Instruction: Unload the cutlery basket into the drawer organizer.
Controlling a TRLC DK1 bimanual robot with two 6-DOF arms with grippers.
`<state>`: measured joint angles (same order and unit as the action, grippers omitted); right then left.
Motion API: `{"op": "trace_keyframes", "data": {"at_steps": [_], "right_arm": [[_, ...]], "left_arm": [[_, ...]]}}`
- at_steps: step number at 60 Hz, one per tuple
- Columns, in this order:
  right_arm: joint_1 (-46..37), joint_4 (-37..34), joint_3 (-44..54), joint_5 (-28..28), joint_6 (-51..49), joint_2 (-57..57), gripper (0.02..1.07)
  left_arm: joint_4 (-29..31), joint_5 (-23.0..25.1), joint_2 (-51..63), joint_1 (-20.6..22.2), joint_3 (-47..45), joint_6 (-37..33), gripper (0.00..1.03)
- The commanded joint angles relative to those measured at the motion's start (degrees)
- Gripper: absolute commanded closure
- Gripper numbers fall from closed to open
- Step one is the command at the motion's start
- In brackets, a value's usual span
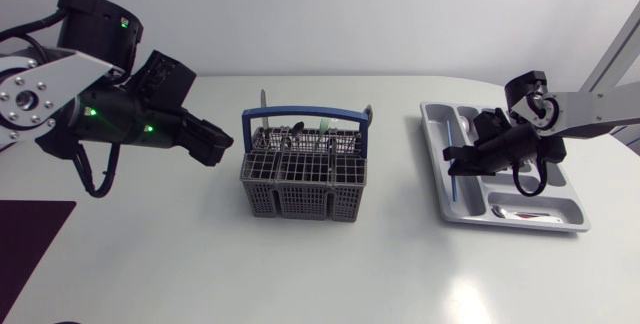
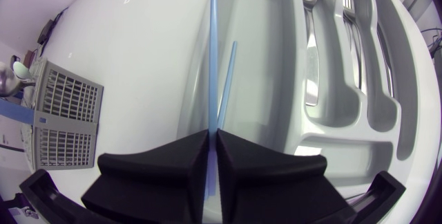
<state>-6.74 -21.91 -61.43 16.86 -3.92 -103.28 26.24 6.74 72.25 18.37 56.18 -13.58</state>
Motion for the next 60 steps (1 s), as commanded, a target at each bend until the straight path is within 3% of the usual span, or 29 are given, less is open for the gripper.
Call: {"op": "trace_keyframes", "data": {"at_steps": [1,4,8,11,22,29,37,60], "right_arm": [[0.4,-0.3,-1.0,-0.7,2.3,-1.4,0.84],[0.6,-0.6,-1.0,-0.7,2.3,-1.3,0.73],[0.7,-1.7,-1.1,-0.7,2.3,-0.7,0.50],[0.7,-2.3,-1.1,-0.6,2.3,0.4,0.44],[1.1,-5.2,-0.5,-0.2,2.2,8.4,0.43],[2.3,-7.0,-0.7,3.2,2.2,17.0,0.40],[8.6,-7.1,-0.1,4.7,2.4,23.5,0.40],[20.8,1.6,-4.9,4.0,6.6,13.0,0.41]], "left_arm": [[-0.3,-0.4,-1.1,-0.6,-2.0,-1.3,0.06],[-0.3,-0.4,-1.1,-0.7,-2.2,-1.4,0.06],[-0.3,-0.4,-1.1,-0.9,-2.4,-1.4,0.06],[-0.3,-0.4,-1.3,-1.0,-2.5,-1.4,0.06],[0.4,-0.4,-2.4,-1.4,-3.6,-1.7,0.06],[1.0,-0.4,-3.8,-1.8,-5.2,-2.9,0.06],[1.2,-0.4,-4.3,-1.2,-8.3,-5.6,0.06],[-2.2,-0.3,-0.6,2.3,-13.6,-8.0,0.06]]}}
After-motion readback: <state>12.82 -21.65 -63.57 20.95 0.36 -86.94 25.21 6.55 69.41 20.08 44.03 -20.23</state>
